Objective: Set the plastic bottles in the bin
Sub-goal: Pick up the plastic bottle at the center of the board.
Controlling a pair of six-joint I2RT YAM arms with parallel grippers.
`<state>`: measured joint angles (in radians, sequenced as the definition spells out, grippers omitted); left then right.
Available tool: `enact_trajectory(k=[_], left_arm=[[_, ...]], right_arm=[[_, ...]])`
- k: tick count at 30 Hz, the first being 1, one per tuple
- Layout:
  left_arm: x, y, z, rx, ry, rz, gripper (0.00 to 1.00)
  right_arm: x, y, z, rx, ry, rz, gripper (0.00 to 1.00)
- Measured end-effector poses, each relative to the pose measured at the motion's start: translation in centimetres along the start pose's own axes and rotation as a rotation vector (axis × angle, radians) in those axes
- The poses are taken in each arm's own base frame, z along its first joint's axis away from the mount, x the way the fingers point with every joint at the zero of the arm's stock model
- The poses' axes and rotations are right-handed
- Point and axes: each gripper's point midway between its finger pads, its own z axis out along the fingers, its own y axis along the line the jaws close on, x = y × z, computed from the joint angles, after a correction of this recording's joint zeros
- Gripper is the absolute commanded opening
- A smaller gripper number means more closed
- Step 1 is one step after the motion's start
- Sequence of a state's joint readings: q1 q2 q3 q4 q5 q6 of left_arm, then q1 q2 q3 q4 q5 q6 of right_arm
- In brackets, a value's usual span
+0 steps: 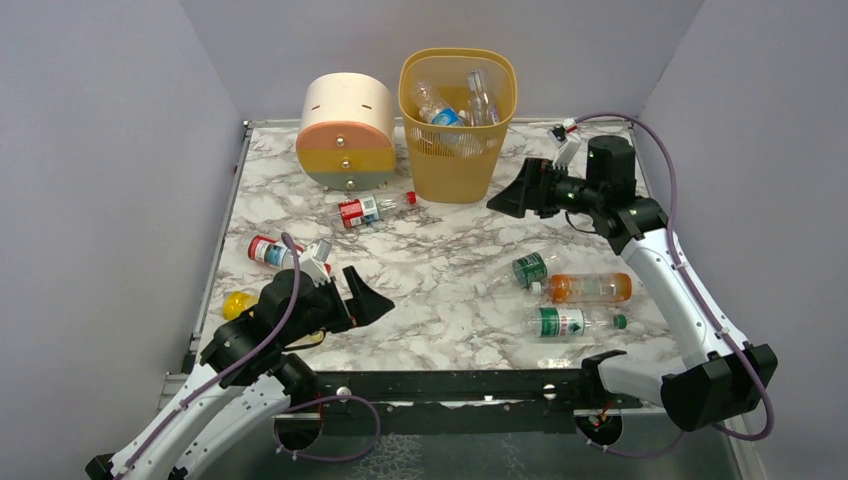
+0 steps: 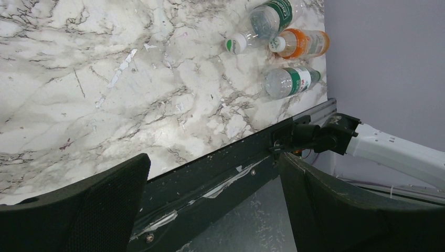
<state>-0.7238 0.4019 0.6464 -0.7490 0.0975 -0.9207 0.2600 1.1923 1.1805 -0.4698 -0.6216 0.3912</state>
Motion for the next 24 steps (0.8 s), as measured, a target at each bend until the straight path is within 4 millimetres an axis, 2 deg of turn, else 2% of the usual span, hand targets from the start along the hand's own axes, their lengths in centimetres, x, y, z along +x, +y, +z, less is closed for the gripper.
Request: enact_trajectory(k=[14, 20, 24], left_arm=[[0.3, 0.1, 0.7, 0.004, 0.014, 0.001, 0.99], [1.0, -0.1, 2.5, 0.019, 0.069, 0.013, 0.99], [1.0, -0.5, 4.8, 0.02, 0.113, 0.045, 0.99]], right_arm=[[0.1, -0.5, 0.3, 0.014, 0.003, 0.007, 1.0], [-0.1, -1.4, 0.2, 0.076, -0.01, 0.02, 0.99], [-1.1, -1.2, -0.4, 0.109, -0.03, 0.032, 1.0]])
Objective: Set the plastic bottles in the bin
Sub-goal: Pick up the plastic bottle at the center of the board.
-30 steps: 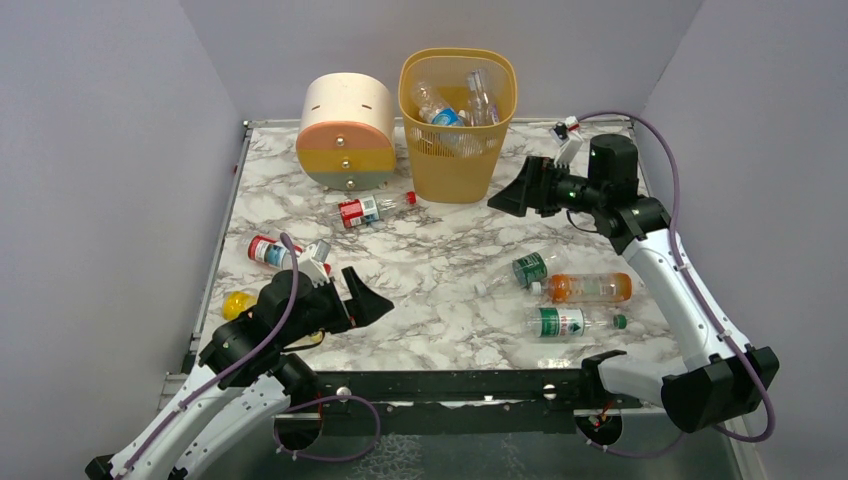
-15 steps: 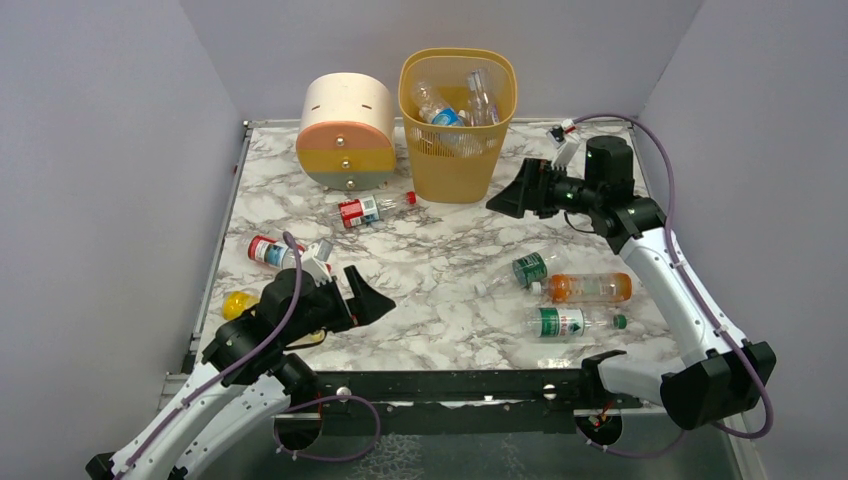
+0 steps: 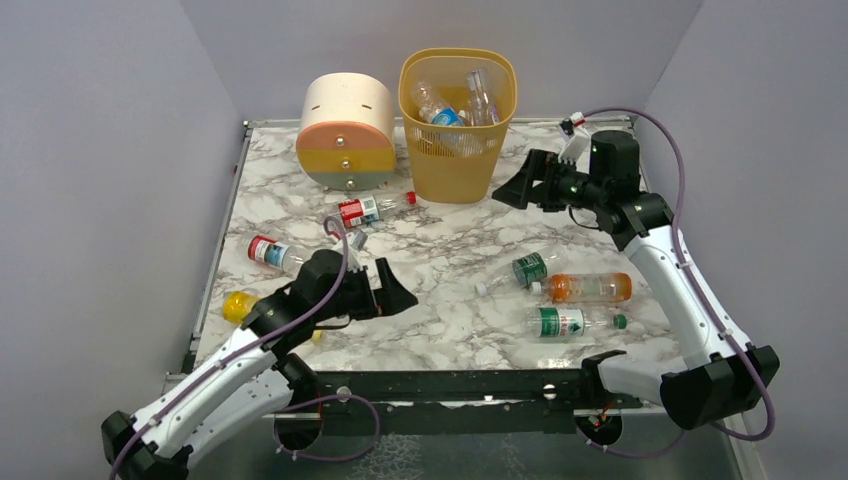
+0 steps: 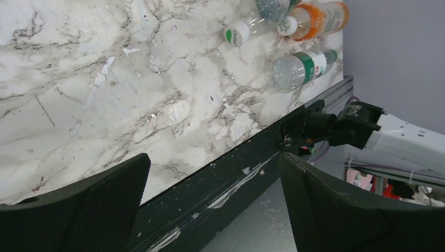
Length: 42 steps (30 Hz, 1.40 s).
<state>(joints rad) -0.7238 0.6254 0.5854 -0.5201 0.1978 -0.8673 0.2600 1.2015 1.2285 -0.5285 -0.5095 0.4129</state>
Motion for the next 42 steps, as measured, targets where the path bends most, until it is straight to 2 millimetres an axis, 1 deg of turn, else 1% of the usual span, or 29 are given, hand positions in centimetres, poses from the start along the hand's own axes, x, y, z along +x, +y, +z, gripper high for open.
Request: enact_trajectory(k=[4, 7, 8, 9, 12, 15, 17, 18, 21, 22, 23, 25, 27, 31, 34, 39, 42], left_arm=[[-0.3, 0.2, 3.0, -0.025, 0.056, 0.044, 0.99], [-0.6, 0.4, 5.3, -0.052, 0.096, 0.079, 0.99], [-0.8, 0.2, 5.9, -0.052, 0.103, 0.094, 0.99], [-1.0, 0.0, 6.5, -0.052, 0.111, 0.109, 0.99], [-1.6, -1.5, 7.9, -0.026, 0.115, 0.161, 0.99], [-2.0, -2.8, 8.8, 0.005, 0.113, 0.201, 0.99], [-1.8, -3.4, 9.2, 0.021, 0.116, 0.218, 0.99], [-1.6, -3.6, 9.3, 0.028, 0.12, 0.226, 0.99], [-1.0, -4.2, 9.2, 0.043, 0.131, 0.24, 0.99], [-0.9, -4.3, 9.2, 0.049, 0.132, 0.244, 0.99], [-0.8, -4.5, 9.0, 0.055, 0.13, 0.246, 0.99], [-0.8, -4.8, 8.7, 0.068, 0.121, 0.243, 0.99], [-0.7, -5.1, 7.5, 0.094, 0.101, 0.241, 0.99], [-0.6, -5.3, 5.4, 0.127, 0.06, 0.224, 0.99], [-0.4, -5.3, 4.0, 0.147, 0.039, 0.208, 0.99], [-0.3, -5.1, 2.4, 0.156, 0.01, 0.184, 0.99], [-0.2, -4.9, 1.8, 0.156, 0.005, 0.173, 0.99]], right_arm=[[-0.8, 0.4, -0.4, 0.004, -0.02, 0.005, 1.0], [-0.5, 0.1, -0.5, 0.028, -0.016, 0.021, 0.97], [-0.4, -0.2, -0.6, 0.044, -0.012, 0.031, 0.97], [-0.2, -0.5, -0.7, 0.063, -0.009, 0.043, 0.99], [0.5, -1.9, -0.9, 0.147, 0.006, 0.1, 0.99], [1.6, -3.4, -0.7, 0.233, 0.034, 0.187, 0.99], [2.8, -4.8, -0.3, 0.298, 0.063, 0.252, 1.0], [3.8, -5.7, -0.1, 0.337, 0.082, 0.29, 1.0], [7.5, -8.7, 0.2, 0.471, 0.157, 0.404, 0.99], [8.7, -9.5, 0.1, 0.511, 0.178, 0.437, 0.96], [9.6, -10.2, 0.1, 0.548, 0.195, 0.464, 0.94], [11.1, -11.3, -0.1, 0.608, 0.214, 0.508, 0.94], [11.9, -12.1, -0.1, 0.649, 0.219, 0.538, 0.94], [12.5, -13.0, 0.2, 0.696, 0.224, 0.568, 0.94], [13.3, -13.9, 0.8, 0.731, 0.244, 0.588, 0.94], [15.6, -15.6, 1.3, 0.796, 0.304, 0.617, 0.94], [16.4, -16.2, 1.5, 0.818, 0.321, 0.626, 0.94]])
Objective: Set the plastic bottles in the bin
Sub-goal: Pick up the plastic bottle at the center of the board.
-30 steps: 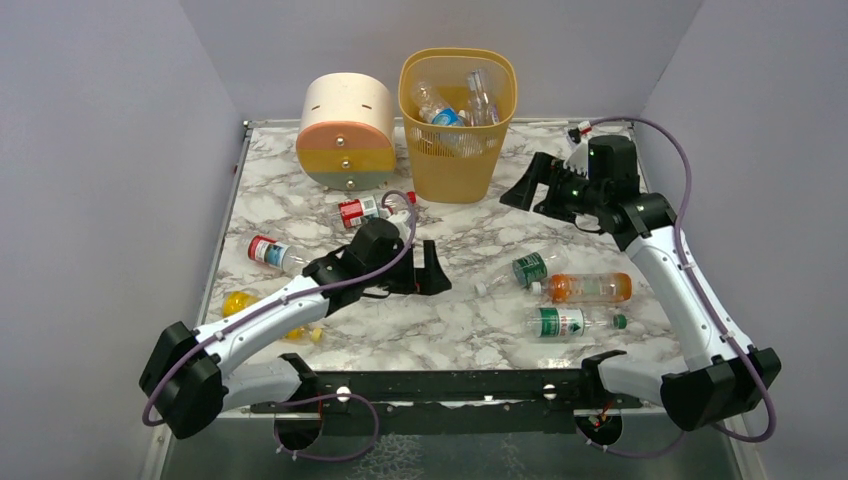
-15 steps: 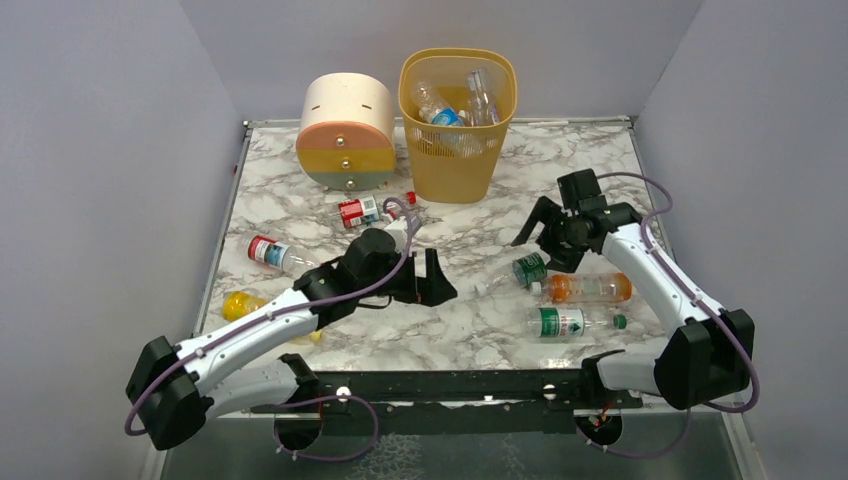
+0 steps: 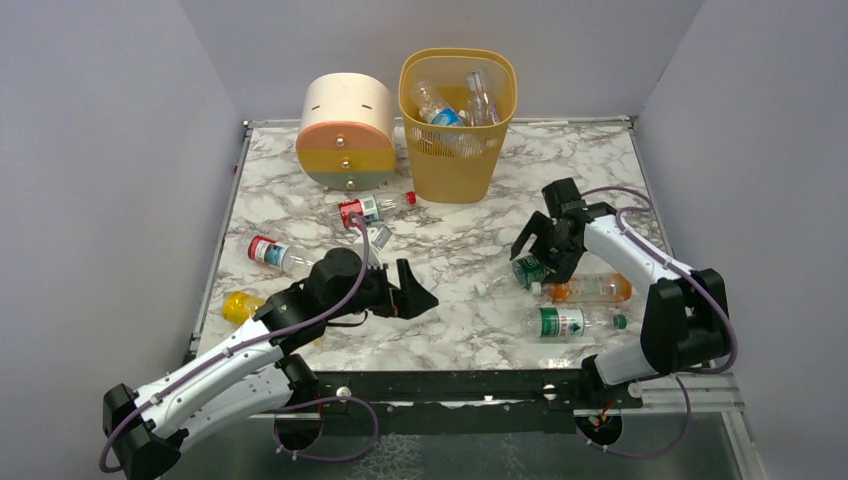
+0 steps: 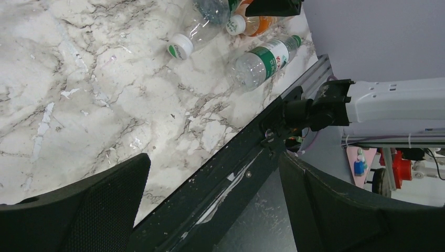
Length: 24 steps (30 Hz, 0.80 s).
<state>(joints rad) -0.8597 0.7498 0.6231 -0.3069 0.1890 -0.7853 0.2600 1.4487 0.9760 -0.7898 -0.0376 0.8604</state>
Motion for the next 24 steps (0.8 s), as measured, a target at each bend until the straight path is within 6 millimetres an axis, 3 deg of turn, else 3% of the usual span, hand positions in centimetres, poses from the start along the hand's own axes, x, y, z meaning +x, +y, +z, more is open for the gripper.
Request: enact_trajectory(k=[9, 21, 24], left_arm=[[0.6, 0.7, -0.7, -0.025, 0.003, -0.014, 0.99], [0.6, 0.8, -1.8, -0.031, -0.016, -0.023, 0.99], [0.5, 0.8, -2.0, -0.032, -0.024, -0.025, 0.99]], right_arm=[[-0.6, -0.2, 2.5, 0.058, 0.01, 0.004, 0.93], [-2.1, 1.2, 4.4, 0.047, -0.009, -0.019, 0.88], [-2.1, 1.1, 5.0, 0.051, -0.004, -0.028, 0.83]])
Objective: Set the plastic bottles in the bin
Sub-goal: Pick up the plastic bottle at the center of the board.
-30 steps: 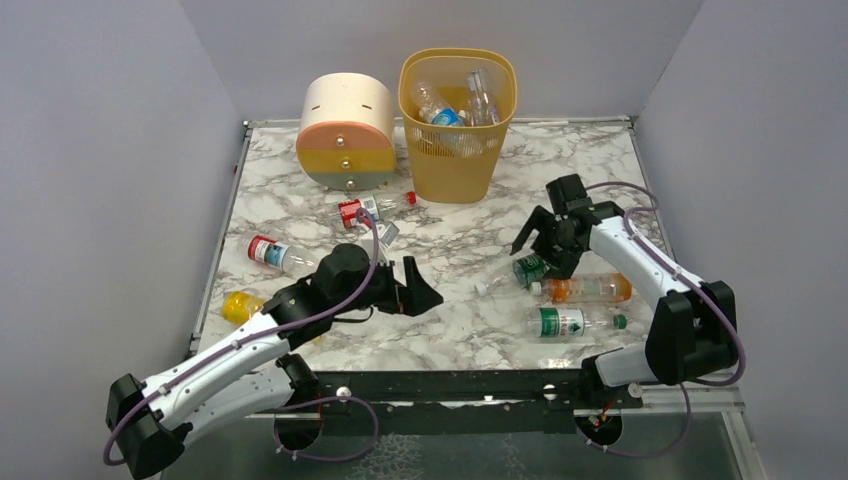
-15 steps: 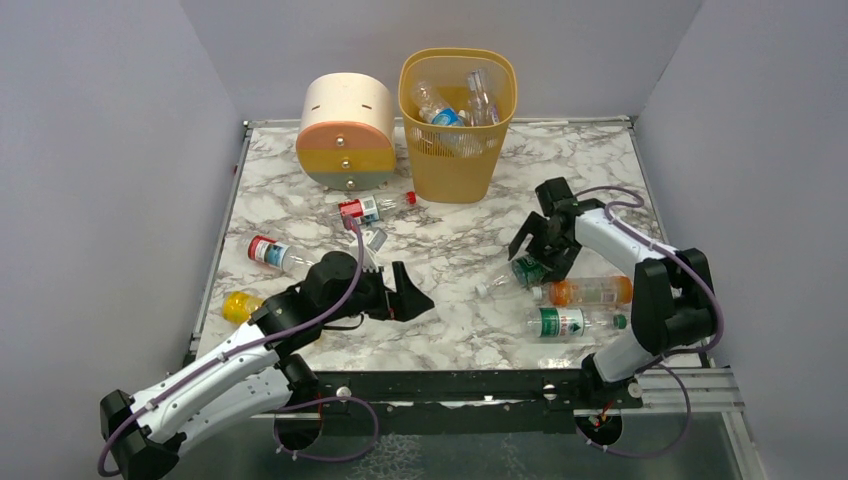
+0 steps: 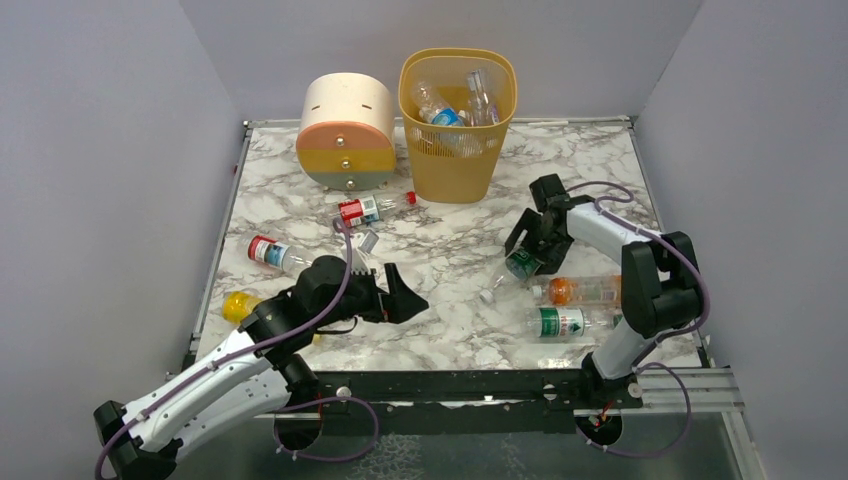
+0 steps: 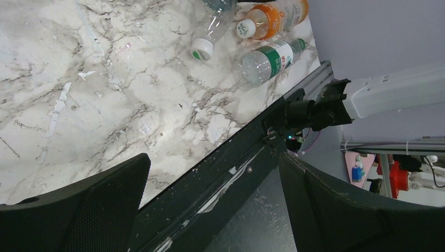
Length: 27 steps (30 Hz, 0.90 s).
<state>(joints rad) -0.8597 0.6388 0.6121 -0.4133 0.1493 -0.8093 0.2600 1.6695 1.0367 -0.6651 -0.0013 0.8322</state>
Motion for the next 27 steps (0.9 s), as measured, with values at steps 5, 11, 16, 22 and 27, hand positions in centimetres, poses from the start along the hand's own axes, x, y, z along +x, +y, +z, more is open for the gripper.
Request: enact_trajectory(k=[5, 11, 16, 22, 27], left_arm=[[0.0, 0.1, -0.2, -0.005, -0.003, -0.004, 0.99], [0.4, 0.5, -0.5, -0.019, 0.007, -0.009, 0.99], [0.4, 0.5, -0.6, -0.02, 0.004, -0.013, 0.99], [0.3, 0.5, -1.1, -0.022, -0.006, -0.023, 0.99], [0.5, 0.7, -1.5, -0.03, -0.01, -0.027, 0.99]], right_arm=[[-0.1, 0.3, 0.4, -0.014, 0.001, -0.02, 0.71], [-0.4, 1.0, -0.3, -0.053, -0.016, -0.04, 0.64], [-1.5, 2.5, -3.9, -0.152, -0.089, -0.061, 0.63], [-3.6, 5.1, -10.1, -0.296, -0.214, -0.099, 0.62], [-5.0, 6.8, -16.1, -0.403, -0.315, -0.124, 0.61]])
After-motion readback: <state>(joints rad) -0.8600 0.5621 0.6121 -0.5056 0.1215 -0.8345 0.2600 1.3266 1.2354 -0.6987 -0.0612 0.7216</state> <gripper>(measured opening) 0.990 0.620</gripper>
